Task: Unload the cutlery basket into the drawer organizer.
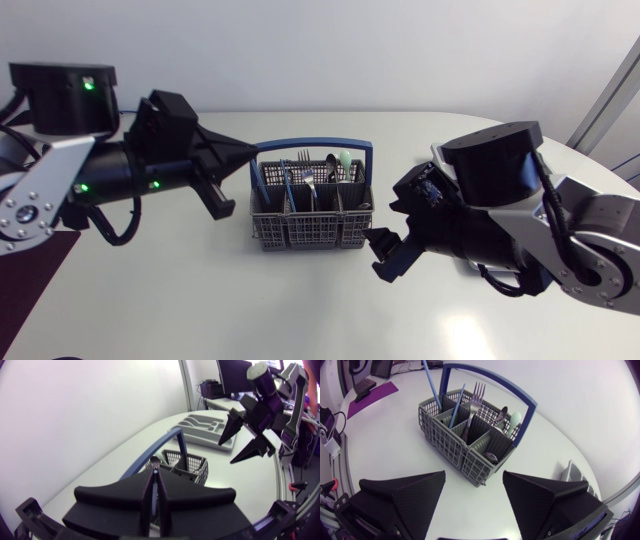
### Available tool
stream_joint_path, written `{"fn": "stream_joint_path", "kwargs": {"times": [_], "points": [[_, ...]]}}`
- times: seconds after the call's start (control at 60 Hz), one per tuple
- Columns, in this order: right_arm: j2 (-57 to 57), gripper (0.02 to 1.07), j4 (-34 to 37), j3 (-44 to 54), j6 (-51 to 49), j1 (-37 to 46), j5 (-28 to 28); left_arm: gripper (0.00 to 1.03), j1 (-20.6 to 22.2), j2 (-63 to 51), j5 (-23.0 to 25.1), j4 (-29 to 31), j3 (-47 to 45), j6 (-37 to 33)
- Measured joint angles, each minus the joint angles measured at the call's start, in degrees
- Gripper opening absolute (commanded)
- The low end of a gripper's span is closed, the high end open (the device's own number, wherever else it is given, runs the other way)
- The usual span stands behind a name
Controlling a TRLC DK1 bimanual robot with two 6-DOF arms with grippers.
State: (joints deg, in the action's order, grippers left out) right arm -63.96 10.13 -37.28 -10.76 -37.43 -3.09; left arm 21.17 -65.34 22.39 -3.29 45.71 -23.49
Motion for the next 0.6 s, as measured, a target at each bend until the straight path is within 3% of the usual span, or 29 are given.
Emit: {"fn": "stream_joint_path", "kwargs": {"times": [0.217,0.6], "points": [[1.0,0.85,0.7,-0.1,0.0,-0.2,-0.4,0.04,-2.8,2.9,5.0,6.4,7.6,7.4],[9.9,0.85,6.5,-3.7,-0.2,-0.8,2.5,0.04,-0.7,3.5,11.3,11.7,13.0,18.0]]}}
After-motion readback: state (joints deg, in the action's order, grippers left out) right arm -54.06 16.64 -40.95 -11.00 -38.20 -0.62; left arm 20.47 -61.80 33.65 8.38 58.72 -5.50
